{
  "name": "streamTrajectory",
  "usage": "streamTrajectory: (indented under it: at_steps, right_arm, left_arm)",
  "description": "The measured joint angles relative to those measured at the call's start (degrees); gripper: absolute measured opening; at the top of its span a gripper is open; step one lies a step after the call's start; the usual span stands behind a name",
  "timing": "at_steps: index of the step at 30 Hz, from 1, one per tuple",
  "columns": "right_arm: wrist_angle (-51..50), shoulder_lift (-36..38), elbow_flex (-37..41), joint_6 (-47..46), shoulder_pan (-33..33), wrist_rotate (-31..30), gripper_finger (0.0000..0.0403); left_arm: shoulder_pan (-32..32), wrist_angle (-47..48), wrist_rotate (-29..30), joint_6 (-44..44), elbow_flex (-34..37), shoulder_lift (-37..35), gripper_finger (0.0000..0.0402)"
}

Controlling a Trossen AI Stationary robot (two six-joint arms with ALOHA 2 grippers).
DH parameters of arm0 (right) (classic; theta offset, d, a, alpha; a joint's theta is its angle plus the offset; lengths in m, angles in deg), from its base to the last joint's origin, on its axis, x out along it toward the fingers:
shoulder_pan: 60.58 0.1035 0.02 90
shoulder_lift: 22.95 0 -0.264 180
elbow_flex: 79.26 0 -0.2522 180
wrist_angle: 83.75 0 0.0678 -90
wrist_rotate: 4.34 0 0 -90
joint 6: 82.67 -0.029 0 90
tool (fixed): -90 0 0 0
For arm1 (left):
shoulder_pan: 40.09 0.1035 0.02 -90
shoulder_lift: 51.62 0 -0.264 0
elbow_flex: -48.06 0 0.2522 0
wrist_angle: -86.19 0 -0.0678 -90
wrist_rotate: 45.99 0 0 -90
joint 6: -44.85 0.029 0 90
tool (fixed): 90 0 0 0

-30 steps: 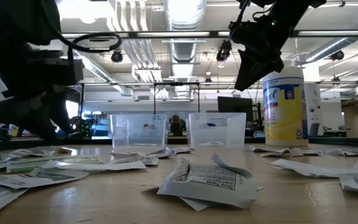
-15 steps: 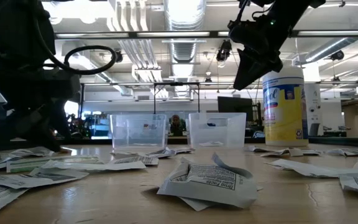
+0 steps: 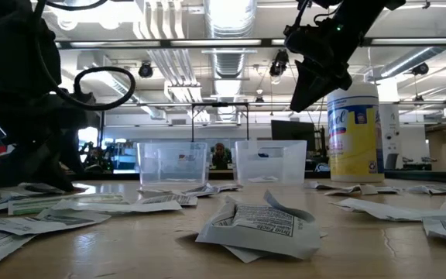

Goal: Pick & Place First Aid Supplies
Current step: Put the green bandage pack into the left transparent bin

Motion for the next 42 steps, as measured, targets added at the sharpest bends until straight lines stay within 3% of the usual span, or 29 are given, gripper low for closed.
streamTrajectory:
  at_steps: [7, 18, 27, 42]
  right_arm:
    - [0.1, 0.0, 0.0, 0.0, 0.0, 0.0, 0.0072]
    - [0.2, 0.0, 0.0, 0.0, 0.0, 0.1, 0.0077]
    - [0.3, 0.0, 0.0, 0.0, 0.0, 0.1, 0.0071]
    - [0.4, 0.0, 0.0, 0.0, 0.0, 0.1, 0.0069]
  left_arm:
    - [0.0, -0.6, 0.1, -0.3, 0.0, 0.0, 0.0180]
    - [0.4, -0.7, 0.5, -0.3, 1.1, 0.0, 0.0067]
    - [0.4, -1.0, 0.1, -0.3, 1.3, 0.0, 0.0007]
    - [0.3, -0.8, 0.0, -4.1, -0.7, -1.5, 0.0000]
